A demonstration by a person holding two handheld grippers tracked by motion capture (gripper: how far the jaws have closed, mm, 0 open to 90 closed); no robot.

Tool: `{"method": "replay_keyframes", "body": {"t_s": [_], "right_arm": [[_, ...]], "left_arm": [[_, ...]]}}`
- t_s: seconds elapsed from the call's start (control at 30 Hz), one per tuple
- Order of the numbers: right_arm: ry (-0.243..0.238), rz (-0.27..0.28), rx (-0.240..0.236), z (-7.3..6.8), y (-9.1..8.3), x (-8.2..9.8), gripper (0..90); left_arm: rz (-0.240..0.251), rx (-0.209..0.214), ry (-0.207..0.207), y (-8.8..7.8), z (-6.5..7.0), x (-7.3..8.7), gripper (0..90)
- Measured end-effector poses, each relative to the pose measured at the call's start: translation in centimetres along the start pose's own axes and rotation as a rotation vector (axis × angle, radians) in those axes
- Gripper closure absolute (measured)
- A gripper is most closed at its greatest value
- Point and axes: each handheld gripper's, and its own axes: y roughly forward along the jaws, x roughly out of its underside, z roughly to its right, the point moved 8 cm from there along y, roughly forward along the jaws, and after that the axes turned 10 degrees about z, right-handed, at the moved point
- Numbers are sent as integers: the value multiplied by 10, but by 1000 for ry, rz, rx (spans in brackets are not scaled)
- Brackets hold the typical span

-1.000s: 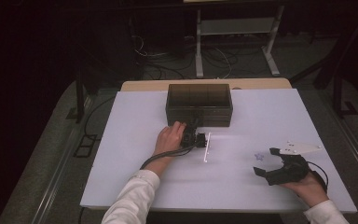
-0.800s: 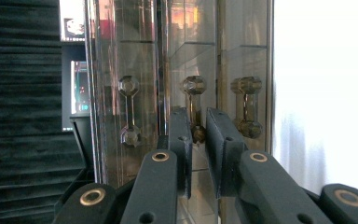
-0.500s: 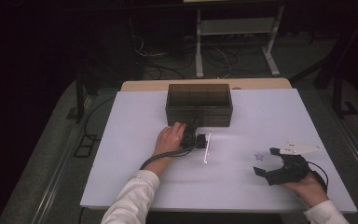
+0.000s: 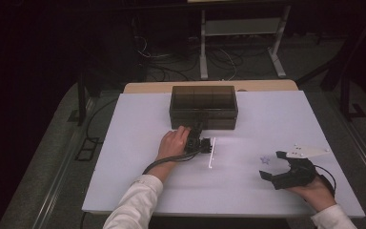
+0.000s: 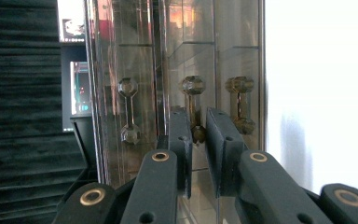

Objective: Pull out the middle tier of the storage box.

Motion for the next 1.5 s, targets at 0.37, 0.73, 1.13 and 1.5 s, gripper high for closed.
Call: {"method": "replay_keyframes", "body": {"t_s": [0.37,0.73,1.13,1.5], "right_arm": [[-1,1,1,0,-1,0,0],[-1,2,4,1,-2,0,0],[-5,2,3,0,-2,0,0],[-2,3,4,0,-2,-1,0]], "left_arm": [[-1,1,8,-3,1,-1,802],[-2,3,11,-6,2,-2,802],[-1,7,18,-10,2,-5,802],[2,8,18,-14,4,-6,802]]}}
